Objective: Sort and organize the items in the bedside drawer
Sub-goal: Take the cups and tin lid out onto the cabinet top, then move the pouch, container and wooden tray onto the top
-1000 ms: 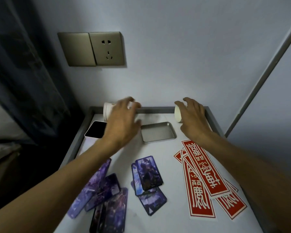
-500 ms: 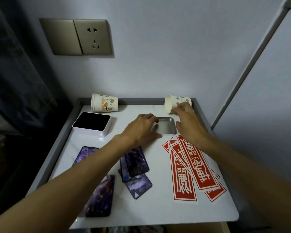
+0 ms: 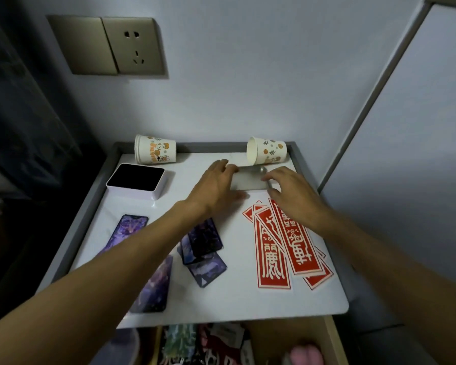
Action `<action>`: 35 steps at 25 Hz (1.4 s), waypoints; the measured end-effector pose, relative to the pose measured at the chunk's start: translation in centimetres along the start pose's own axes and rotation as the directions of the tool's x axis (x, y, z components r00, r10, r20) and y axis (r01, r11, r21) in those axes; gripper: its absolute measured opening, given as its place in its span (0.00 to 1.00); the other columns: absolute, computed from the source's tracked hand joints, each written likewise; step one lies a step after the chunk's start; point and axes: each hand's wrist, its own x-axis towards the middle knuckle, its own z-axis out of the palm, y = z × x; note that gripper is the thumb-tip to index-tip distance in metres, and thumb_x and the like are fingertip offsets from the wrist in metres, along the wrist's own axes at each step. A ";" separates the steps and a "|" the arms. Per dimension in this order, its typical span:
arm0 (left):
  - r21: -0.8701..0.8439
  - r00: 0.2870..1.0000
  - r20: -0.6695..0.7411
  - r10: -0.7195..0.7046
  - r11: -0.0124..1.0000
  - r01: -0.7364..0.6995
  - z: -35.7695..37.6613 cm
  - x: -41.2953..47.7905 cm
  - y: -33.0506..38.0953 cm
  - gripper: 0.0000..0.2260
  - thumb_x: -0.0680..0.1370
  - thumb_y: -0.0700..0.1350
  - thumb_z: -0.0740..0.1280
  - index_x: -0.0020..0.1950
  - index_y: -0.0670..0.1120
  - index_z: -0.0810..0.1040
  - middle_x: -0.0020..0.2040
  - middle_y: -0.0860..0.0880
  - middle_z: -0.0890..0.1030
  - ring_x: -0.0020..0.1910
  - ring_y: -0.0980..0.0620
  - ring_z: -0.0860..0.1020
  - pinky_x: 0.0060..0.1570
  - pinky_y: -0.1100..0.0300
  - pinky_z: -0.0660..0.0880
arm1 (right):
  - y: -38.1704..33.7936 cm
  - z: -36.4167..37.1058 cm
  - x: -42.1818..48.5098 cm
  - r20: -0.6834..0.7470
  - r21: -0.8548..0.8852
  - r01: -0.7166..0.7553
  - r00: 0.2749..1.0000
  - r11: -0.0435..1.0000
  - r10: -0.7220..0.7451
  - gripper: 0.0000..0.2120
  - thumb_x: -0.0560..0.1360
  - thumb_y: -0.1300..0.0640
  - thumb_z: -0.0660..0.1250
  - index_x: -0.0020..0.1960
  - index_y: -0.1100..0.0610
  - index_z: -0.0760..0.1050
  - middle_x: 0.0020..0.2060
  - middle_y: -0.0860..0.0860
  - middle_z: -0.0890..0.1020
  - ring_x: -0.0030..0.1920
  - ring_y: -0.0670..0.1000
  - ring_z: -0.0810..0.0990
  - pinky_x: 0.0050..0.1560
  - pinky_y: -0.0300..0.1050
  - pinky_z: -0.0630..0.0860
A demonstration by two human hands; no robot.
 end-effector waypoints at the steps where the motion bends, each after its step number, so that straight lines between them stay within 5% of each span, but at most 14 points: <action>1: 0.000 1.000 -0.007 -0.001 1.000 0.001 -0.7 -1.3 0.4 0.27 0.75 0.52 0.72 0.69 0.42 0.71 0.67 0.41 0.72 0.66 0.42 0.69 0.66 0.51 0.68 | -0.7 -0.1 -1.3 0.014 0.023 -0.003 1.000 1.000 0.003 0.15 0.81 0.58 0.63 0.67 0.51 0.73 0.66 0.49 0.74 0.49 0.45 0.80 0.41 0.35 0.77; 5: -0.035 1.000 -0.012 -0.014 0.999 0.014 -4.2 -8.8 3.4 0.18 0.78 0.48 0.69 0.66 0.45 0.74 0.66 0.44 0.75 0.63 0.45 0.72 0.59 0.55 0.71 | -3.8 -0.7 -9.7 0.048 0.067 0.068 0.996 0.995 -0.071 0.12 0.80 0.56 0.65 0.62 0.52 0.78 0.57 0.47 0.80 0.47 0.42 0.80 0.46 0.32 0.76; 8: -0.137 0.997 0.065 0.030 0.990 -0.020 -5.9 -15.4 6.1 0.12 0.78 0.46 0.69 0.60 0.45 0.78 0.54 0.48 0.81 0.50 0.51 0.78 0.48 0.61 0.73 | -4.7 -0.5 -17.8 0.173 0.086 0.157 0.970 0.984 -0.170 0.08 0.79 0.57 0.66 0.57 0.52 0.80 0.53 0.45 0.81 0.50 0.41 0.78 0.54 0.38 0.76; 11: -0.199 0.976 0.207 0.068 0.980 -0.026 -4.8 -21.8 7.9 0.08 0.77 0.47 0.70 0.56 0.48 0.79 0.47 0.53 0.81 0.44 0.55 0.79 0.46 0.58 0.77 | -3.9 1.6 -24.1 0.402 -0.139 0.244 0.900 0.960 -0.171 0.12 0.80 0.58 0.62 0.62 0.54 0.77 0.57 0.49 0.79 0.57 0.50 0.78 0.56 0.45 0.76; 14: -0.186 0.929 0.366 0.053 0.982 0.017 -0.3 -25.1 8.9 0.15 0.74 0.46 0.71 0.60 0.47 0.77 0.55 0.48 0.81 0.52 0.49 0.79 0.52 0.52 0.77 | -1.7 3.9 -25.8 0.508 -0.459 0.269 0.861 0.847 0.002 0.21 0.80 0.56 0.61 0.72 0.55 0.66 0.69 0.55 0.71 0.67 0.56 0.72 0.66 0.50 0.71; 19: -0.148 0.870 0.490 0.046 0.989 0.030 7.1 -25.5 10.3 0.32 0.72 0.50 0.75 0.72 0.48 0.65 0.68 0.44 0.74 0.63 0.42 0.74 0.60 0.52 0.73 | 0.4 6.0 -25.1 0.511 -0.613 0.376 0.859 0.695 -0.014 0.19 0.79 0.54 0.63 0.69 0.53 0.67 0.66 0.54 0.76 0.65 0.55 0.74 0.71 0.51 0.65; 24: -0.001 0.876 0.473 0.091 0.995 -0.103 10.4 -25.0 10.3 0.30 0.69 0.56 0.75 0.68 0.51 0.70 0.67 0.47 0.74 0.65 0.45 0.70 0.65 0.50 0.67 | 0.1 4.2 -25.5 0.425 -0.456 0.296 0.901 0.839 -0.087 0.21 0.77 0.51 0.66 0.69 0.51 0.68 0.67 0.51 0.74 0.67 0.51 0.73 0.70 0.46 0.66; 27: -0.214 0.851 0.523 0.043 0.973 0.082 9.8 -25.1 10.2 0.26 0.70 0.49 0.77 0.65 0.51 0.74 0.62 0.52 0.79 0.58 0.52 0.77 0.57 0.58 0.75 | -0.2 3.1 -25.8 0.438 -0.350 0.252 0.895 0.902 -0.080 0.22 0.78 0.53 0.67 0.70 0.50 0.67 0.68 0.49 0.72 0.67 0.49 0.72 0.68 0.43 0.68; 30: -0.332 0.850 0.523 -0.064 0.903 0.273 6.4 -25.0 9.6 0.15 0.74 0.42 0.73 0.60 0.47 0.78 0.54 0.55 0.79 0.49 0.57 0.77 0.42 0.71 0.72 | -1.2 2.9 -25.6 0.417 -0.279 0.182 0.907 0.943 -0.051 0.15 0.78 0.53 0.67 0.63 0.51 0.71 0.63 0.49 0.75 0.62 0.48 0.74 0.61 0.41 0.72; 35: -0.362 0.870 0.387 -0.307 0.817 0.449 0.8 -26.0 6.1 0.07 0.74 0.43 0.73 0.51 0.49 0.80 0.46 0.52 0.82 0.44 0.55 0.80 0.42 0.64 0.75 | -2.7 4.4 -24.5 0.414 -0.255 0.003 0.904 0.967 0.107 0.19 0.75 0.56 0.67 0.64 0.53 0.66 0.53 0.51 0.80 0.49 0.51 0.80 0.49 0.45 0.77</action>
